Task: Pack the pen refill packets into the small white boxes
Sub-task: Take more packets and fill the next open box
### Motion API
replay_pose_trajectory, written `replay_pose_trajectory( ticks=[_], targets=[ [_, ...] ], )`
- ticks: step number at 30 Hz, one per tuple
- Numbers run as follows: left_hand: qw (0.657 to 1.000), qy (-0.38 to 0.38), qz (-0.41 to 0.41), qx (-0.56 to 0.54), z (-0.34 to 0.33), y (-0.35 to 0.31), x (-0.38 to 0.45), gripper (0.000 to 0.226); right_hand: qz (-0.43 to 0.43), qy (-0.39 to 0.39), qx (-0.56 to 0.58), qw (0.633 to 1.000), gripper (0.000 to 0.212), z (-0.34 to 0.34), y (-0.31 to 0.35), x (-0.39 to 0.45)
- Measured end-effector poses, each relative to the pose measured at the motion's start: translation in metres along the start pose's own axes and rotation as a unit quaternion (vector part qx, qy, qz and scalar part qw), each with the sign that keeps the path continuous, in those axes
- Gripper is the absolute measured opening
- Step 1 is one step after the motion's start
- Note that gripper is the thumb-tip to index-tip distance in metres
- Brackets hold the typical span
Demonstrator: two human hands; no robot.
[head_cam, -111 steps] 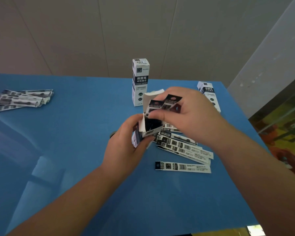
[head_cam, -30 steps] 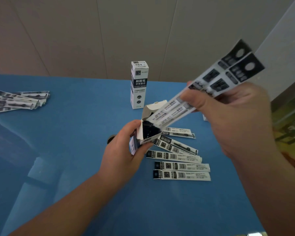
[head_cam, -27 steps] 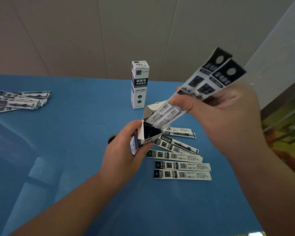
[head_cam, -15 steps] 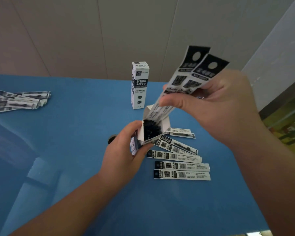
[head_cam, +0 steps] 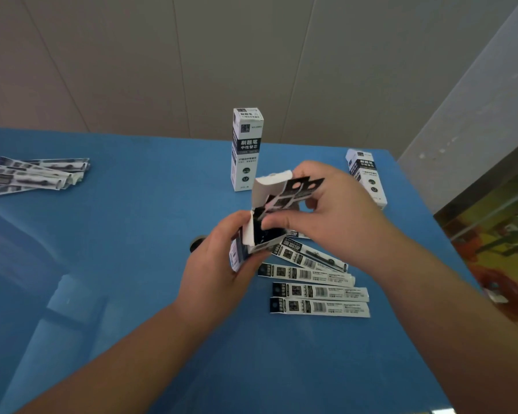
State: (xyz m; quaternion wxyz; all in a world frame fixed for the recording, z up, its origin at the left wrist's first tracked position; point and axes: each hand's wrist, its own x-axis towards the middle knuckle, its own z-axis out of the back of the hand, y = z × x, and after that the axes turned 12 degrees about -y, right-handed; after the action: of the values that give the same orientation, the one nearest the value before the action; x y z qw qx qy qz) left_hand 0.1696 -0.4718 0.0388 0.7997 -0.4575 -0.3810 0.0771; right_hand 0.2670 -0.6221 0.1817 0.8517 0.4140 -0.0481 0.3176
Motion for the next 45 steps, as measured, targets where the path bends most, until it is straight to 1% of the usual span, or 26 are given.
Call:
replay_pose_trajectory(
  ticks=[2,4,6,8,12,14,16,19,22,24,28,31,34,35,36,37,38,40,41,42,43,44,45],
  targets=[
    [1.0,0.0,0.006,0.0,0.001,0.001,0.0,0.053,0.044,0.019,0.004,0.999,0.021,0.004,0.001,0.0],
    [1.0,-0.001,0.013,0.0,0.001,0.003,-0.001,0.053,0.076,0.019,0.017,0.997,0.017,0.009,0.003,0.001],
    [1.0,0.0,0.012,0.003,0.001,0.003,-0.001,0.053,0.088,0.023,0.013,0.996,0.012,0.012,0.003,0.002],
    [1.0,-0.001,0.008,0.005,-0.001,0.002,-0.001,0.054,0.087,0.034,-0.015,0.996,0.008,0.009,0.003,0.004],
    [1.0,-0.01,0.015,-0.001,0.0,0.0,-0.002,0.054,0.093,0.086,-0.102,0.987,0.011,0.003,0.002,0.004],
    [1.0,-0.011,0.016,-0.003,0.002,-0.001,-0.002,0.055,0.121,0.084,-0.13,0.981,0.012,0.005,0.004,0.003],
    [1.0,-0.008,0.02,-0.002,0.002,-0.002,-0.003,0.055,0.128,0.089,-0.166,0.974,0.016,0.008,0.01,0.004],
    [1.0,-0.008,0.016,0.012,-0.001,-0.004,-0.004,0.057,0.119,0.119,-0.274,0.947,0.024,0.003,0.02,0.008],
    [1.0,-0.007,0.02,0.02,-0.003,-0.005,-0.002,0.058,0.104,0.145,-0.349,0.92,0.026,-0.003,0.031,0.017],
    [1.0,-0.002,0.019,0.019,-0.002,-0.005,0.0,0.058,0.091,0.166,-0.372,0.909,0.023,-0.002,0.037,0.022],
    [1.0,-0.001,0.025,0.015,-0.001,-0.004,0.0,0.06,0.095,0.156,-0.374,0.909,0.02,0.002,0.04,0.016],
    [1.0,0.001,0.021,0.02,-0.002,-0.004,-0.002,0.06,0.103,0.184,-0.435,0.875,0.018,-0.016,0.029,0.018],
    [1.0,0.003,0.013,0.014,-0.002,-0.005,-0.001,0.059,0.088,0.234,-0.446,0.859,0.014,-0.029,0.022,0.027],
    [1.0,0.003,0.009,0.016,-0.002,-0.006,-0.001,0.059,0.102,0.23,-0.442,0.861,0.014,-0.027,0.019,0.028],
    [1.0,0.002,0.008,0.019,-0.002,-0.006,0.0,0.059,0.124,0.212,-0.425,0.871,0.015,-0.022,0.016,0.028],
    [1.0,0.0,0.012,0.019,-0.002,-0.006,0.001,0.059,0.144,0.183,-0.39,0.891,0.016,-0.014,0.011,0.026],
    [1.0,-0.003,0.019,0.018,-0.001,-0.007,0.002,0.058,0.15,0.144,-0.333,0.92,0.018,-0.005,0.007,0.023],
    [0.999,-0.007,0.029,0.019,0.0,-0.007,0.004,0.055,0.128,0.029,-0.17,0.977,0.023,0.01,-0.004,0.014],
    [0.999,-0.008,0.031,0.021,0.001,-0.007,0.005,0.055,0.108,-0.04,-0.093,0.989,0.023,0.013,-0.014,0.01],
    [0.999,-0.01,0.032,0.021,0.002,-0.008,0.005,0.056,0.075,-0.097,-0.031,0.992,0.019,0.013,-0.025,0.007],
    [0.999,-0.012,0.033,0.019,0.003,-0.008,0.006,0.057,0.028,-0.134,0.001,0.991,0.012,0.011,-0.039,0.004],
    [0.999,-0.014,0.033,0.015,0.003,-0.008,0.006,0.058,-0.025,-0.138,-0.009,0.99,0.006,0.009,-0.056,0.001],
    [0.999,-0.014,0.034,0.012,0.003,-0.008,0.006,0.058,-0.073,-0.103,-0.064,0.99,0.007,0.006,-0.072,-0.002]
  ],
)
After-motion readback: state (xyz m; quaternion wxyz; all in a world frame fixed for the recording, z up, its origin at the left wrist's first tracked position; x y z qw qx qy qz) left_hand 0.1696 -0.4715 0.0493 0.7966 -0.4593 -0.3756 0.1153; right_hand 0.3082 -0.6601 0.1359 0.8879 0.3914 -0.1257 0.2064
